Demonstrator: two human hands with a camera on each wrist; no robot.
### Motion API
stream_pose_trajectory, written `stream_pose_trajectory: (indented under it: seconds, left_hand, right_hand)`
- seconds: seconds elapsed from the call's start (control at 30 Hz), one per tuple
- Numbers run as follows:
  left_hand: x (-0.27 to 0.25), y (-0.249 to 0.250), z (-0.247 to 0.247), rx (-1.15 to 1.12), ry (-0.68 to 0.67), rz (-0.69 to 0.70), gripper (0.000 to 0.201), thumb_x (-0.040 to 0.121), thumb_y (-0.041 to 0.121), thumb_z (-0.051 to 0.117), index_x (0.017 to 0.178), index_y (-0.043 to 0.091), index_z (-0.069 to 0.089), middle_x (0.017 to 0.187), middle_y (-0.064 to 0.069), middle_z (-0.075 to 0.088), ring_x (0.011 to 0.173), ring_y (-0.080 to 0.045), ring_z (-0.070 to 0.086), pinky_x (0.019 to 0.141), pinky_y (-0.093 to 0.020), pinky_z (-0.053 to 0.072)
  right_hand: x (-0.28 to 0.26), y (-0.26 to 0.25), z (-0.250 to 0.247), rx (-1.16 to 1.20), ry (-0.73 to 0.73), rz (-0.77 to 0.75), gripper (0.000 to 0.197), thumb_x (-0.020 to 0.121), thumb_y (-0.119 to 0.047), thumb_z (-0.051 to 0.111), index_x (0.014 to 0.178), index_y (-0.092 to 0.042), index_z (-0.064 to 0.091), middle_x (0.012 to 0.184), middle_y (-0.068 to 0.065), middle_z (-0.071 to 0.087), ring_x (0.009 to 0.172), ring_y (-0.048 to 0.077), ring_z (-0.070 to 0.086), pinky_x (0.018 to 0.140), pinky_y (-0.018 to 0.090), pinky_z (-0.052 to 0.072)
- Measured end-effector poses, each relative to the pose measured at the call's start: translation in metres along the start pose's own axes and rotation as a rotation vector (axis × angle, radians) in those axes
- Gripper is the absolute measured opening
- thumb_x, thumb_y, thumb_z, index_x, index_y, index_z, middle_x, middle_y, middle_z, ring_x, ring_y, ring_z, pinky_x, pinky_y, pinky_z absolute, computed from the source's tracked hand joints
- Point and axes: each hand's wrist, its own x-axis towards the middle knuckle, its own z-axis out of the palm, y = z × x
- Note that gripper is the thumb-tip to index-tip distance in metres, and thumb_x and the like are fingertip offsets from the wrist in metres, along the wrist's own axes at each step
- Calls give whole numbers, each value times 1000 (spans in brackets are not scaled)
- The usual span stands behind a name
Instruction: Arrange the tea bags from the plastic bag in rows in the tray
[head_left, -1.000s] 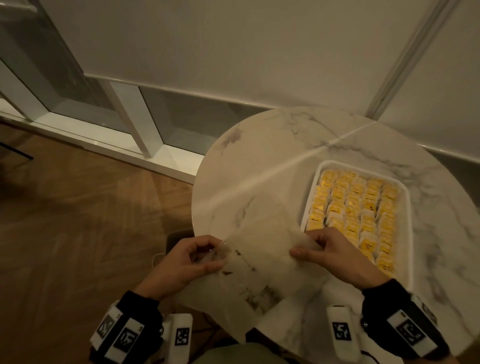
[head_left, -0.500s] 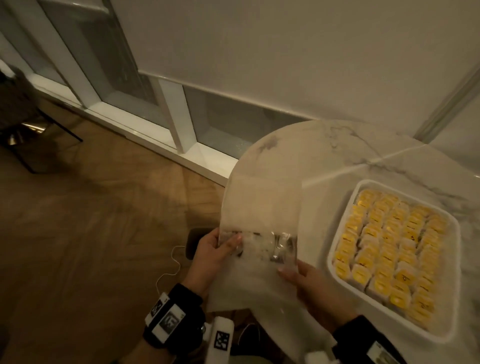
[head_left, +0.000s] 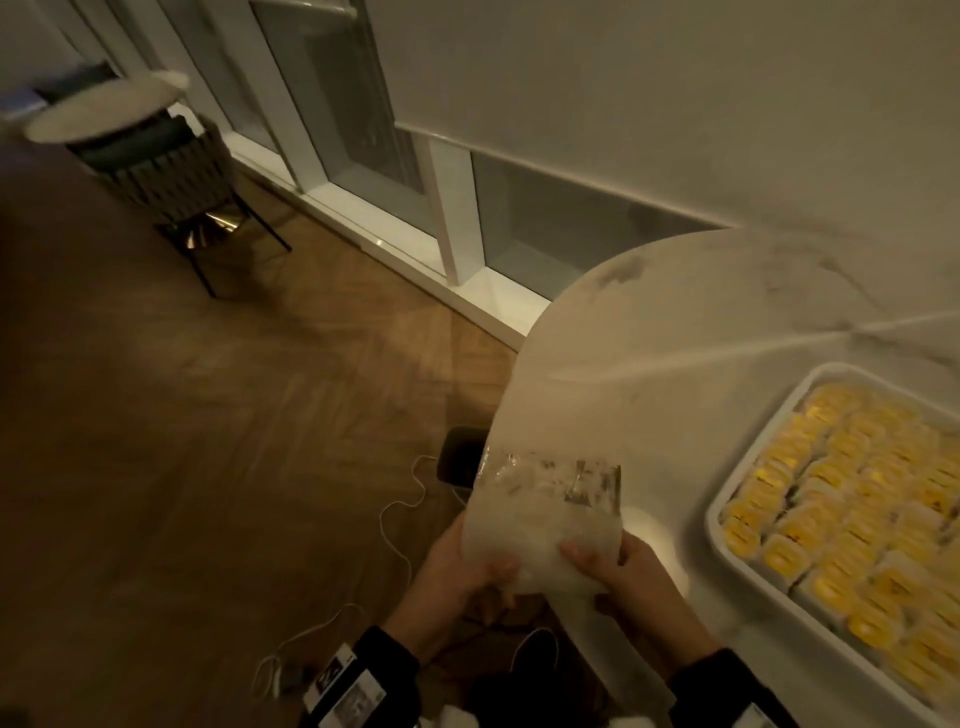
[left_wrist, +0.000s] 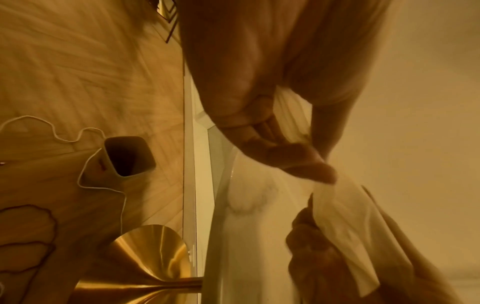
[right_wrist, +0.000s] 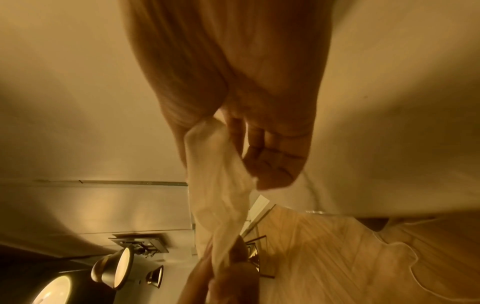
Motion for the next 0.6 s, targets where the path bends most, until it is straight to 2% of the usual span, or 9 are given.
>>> stream_pose_trajectory:
  seconds: [0.07,0.13,0.23,0.3,0.37,0.43,0.47,0.53,0.6]
  left_hand:
    - [-4,-6,0,-86,80,19,76,59,26,85,129,17,55,95,-15,72,59,-20,62,39,-24,44]
    - [-8,-13,4,-168,140,23,77,57,24,86,128,14,57,102,-17,71,65,-20,63,40,-24,44]
    - [-14,-25,16,-348,200,-30,84,48,35,94,119,5,61,97,-15,70,66,-17,64,46,-25,48]
    - [-15,-32,24,-462,221,-80,89,53,42,93,124,0,58,104,-18,70,75,-21,67,56,-31,53]
    - [-16,-30,34,-483,205,-110,74,76,38,81,130,-4,55,114,-25,66,78,-28,67,64,-37,54]
    - [-13,-25,37,-428,219,-148,59,87,29,72,126,-12,56,94,-27,67,59,-26,63,55,-35,52]
    - [-7,-23,33,-386,251,-156,55,86,25,69,122,-15,58,85,-26,67,51,-24,61,51,-32,51]
    - [6,-15,18,-349,296,-150,52,82,23,73,115,-15,62,91,-30,68,50,-29,62,49,-34,52]
    - [22,0,-4,-331,377,-107,57,71,26,83,114,-8,66,109,-27,69,73,-37,69,68,-46,58]
  right_hand:
    - [-10,8,1,-46,-107,83,32,81,-20,74,111,-10,69,97,8,76,82,23,73,63,33,55]
    - [-18,13,0,-38,-160,95,23,86,-12,70,108,-4,69,87,16,74,69,26,69,55,30,53]
    - [-21,13,1,39,-104,39,15,88,1,64,101,7,66,66,17,68,52,22,63,49,24,50]
    - [-20,11,6,97,-65,-3,13,85,7,63,98,8,66,65,17,68,49,21,60,48,23,50]
    - [-16,10,19,108,-95,-8,17,83,8,65,99,8,67,73,20,70,52,22,60,48,25,50]
    - [-10,11,33,81,-142,10,17,81,8,69,98,9,67,74,20,70,51,21,61,45,25,47]
    - [-5,11,39,57,-148,10,18,80,6,72,96,8,67,71,19,69,48,20,60,44,24,45]
    - [8,12,45,8,-149,-1,24,78,-2,78,98,5,66,67,20,67,45,21,57,43,25,42]
    - [25,8,48,-46,-142,-17,24,82,-3,75,101,6,62,64,23,64,44,24,57,44,28,41]
